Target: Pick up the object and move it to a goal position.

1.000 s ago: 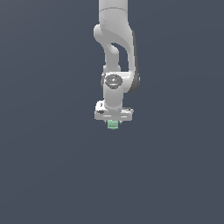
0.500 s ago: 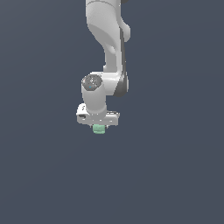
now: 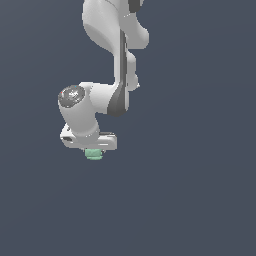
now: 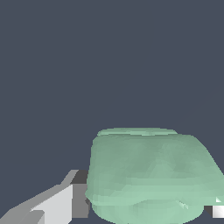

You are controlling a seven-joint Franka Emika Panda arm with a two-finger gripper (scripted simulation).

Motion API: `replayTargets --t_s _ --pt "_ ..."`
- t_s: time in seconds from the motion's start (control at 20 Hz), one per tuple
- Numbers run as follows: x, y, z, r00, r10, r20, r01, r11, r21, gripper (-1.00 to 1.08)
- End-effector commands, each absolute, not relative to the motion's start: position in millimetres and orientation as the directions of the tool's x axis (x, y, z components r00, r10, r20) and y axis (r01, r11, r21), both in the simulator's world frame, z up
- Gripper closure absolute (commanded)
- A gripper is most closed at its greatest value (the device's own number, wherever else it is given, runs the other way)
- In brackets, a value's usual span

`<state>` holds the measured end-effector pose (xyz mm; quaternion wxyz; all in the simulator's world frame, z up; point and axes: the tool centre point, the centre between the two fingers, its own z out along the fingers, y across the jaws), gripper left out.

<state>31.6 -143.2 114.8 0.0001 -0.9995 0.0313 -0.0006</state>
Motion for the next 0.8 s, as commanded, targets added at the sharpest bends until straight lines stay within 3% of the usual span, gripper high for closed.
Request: replayTargets --t_s 0.0,0.75 --pt "42 -159 121 0.998 -0.061 0.000 -0.061 -0.998 0.000 1.08" --pt "88 -223 147 0.998 -0.062 0.000 -0.062 -0.998 0.000 1.08"
